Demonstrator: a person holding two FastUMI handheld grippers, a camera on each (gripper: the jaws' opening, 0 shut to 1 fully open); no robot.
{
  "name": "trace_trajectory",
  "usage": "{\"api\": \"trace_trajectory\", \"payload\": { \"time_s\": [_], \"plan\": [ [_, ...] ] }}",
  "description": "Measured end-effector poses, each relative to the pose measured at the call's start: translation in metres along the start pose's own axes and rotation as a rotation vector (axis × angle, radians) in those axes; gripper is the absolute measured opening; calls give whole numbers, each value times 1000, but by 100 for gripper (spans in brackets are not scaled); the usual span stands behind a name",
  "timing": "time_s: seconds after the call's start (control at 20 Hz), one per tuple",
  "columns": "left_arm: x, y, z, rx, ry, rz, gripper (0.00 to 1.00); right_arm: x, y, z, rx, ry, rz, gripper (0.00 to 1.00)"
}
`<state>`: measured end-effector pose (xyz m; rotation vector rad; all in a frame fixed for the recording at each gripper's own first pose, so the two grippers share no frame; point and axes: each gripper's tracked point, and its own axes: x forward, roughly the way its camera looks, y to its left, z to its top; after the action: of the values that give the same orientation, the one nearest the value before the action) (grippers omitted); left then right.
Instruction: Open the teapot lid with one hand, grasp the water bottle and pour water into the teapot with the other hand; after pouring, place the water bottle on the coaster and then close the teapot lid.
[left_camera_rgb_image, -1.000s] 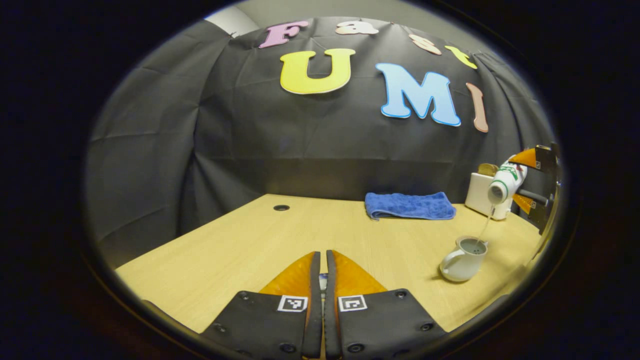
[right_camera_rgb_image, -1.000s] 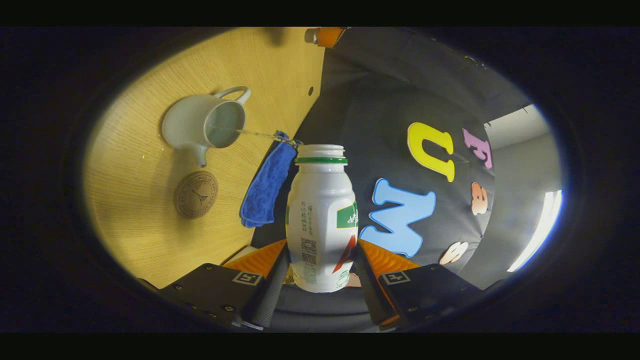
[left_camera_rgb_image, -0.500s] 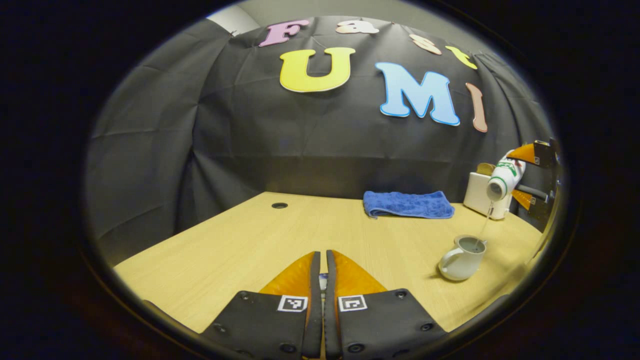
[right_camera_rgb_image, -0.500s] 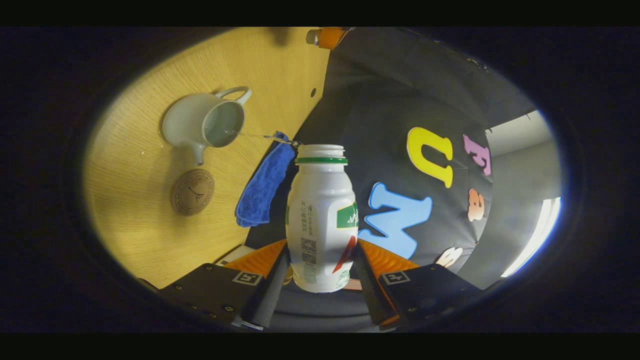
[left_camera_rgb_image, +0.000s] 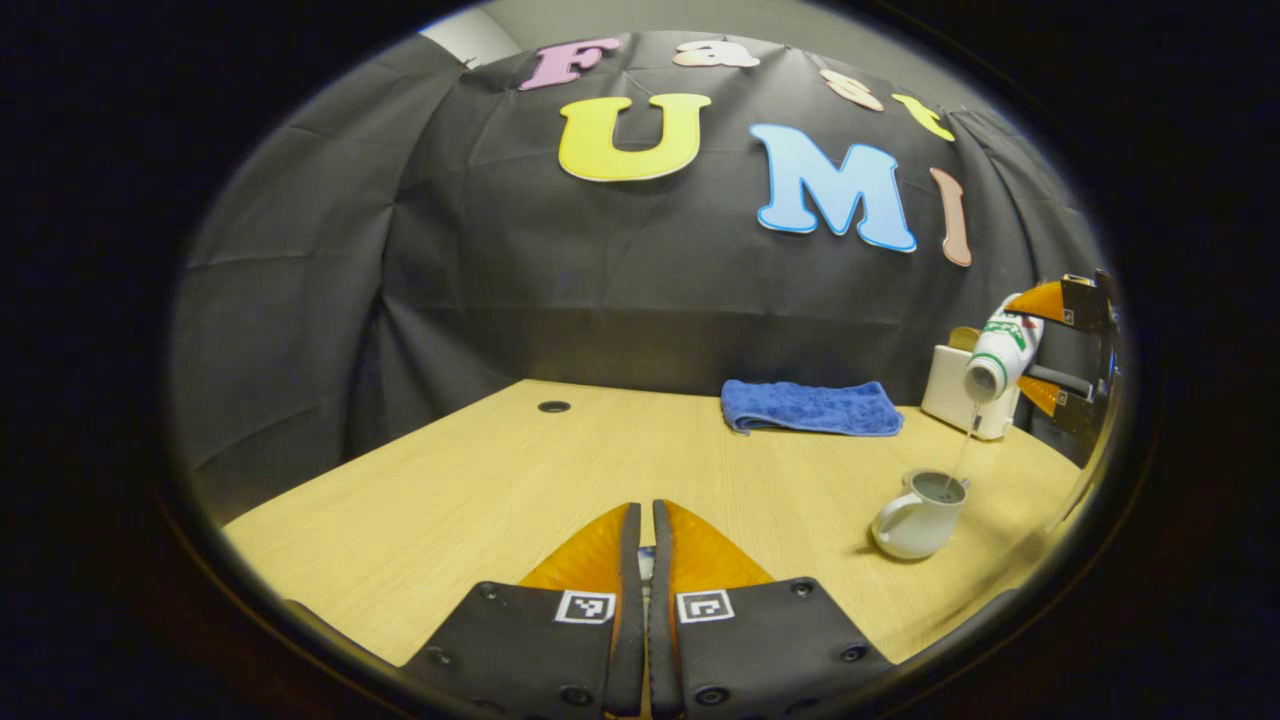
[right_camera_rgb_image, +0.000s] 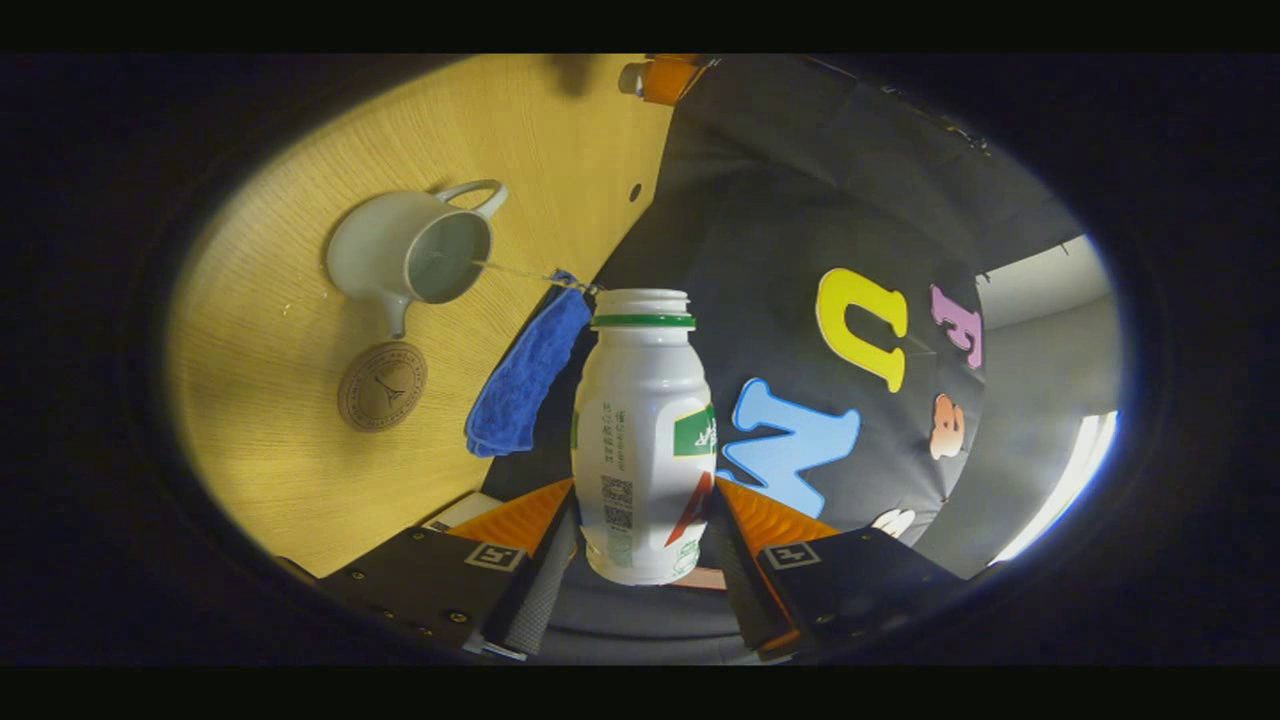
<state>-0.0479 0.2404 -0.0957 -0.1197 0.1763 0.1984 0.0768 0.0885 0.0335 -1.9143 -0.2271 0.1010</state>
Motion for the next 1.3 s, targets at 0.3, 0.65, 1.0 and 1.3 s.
{"api": "trace_trajectory", "payload": {
  "time_s": [0.3,0.65,1.0,1.3],
  "plan": [
    [1,0,-1,-7,2,-3,8,1,-3,3,-18,-10,5,71],
    [3,-1,-6,-17,9,-8,8,6,-3,6,-47,-23,8,71],
    [2,-2,-5,-23,10,-17,12,12,-6,10,-84,-38,15,71],
    [2,-3,-8,-32,7,-27,12,15,-7,14,-117,-47,22,71]
  ]
}}
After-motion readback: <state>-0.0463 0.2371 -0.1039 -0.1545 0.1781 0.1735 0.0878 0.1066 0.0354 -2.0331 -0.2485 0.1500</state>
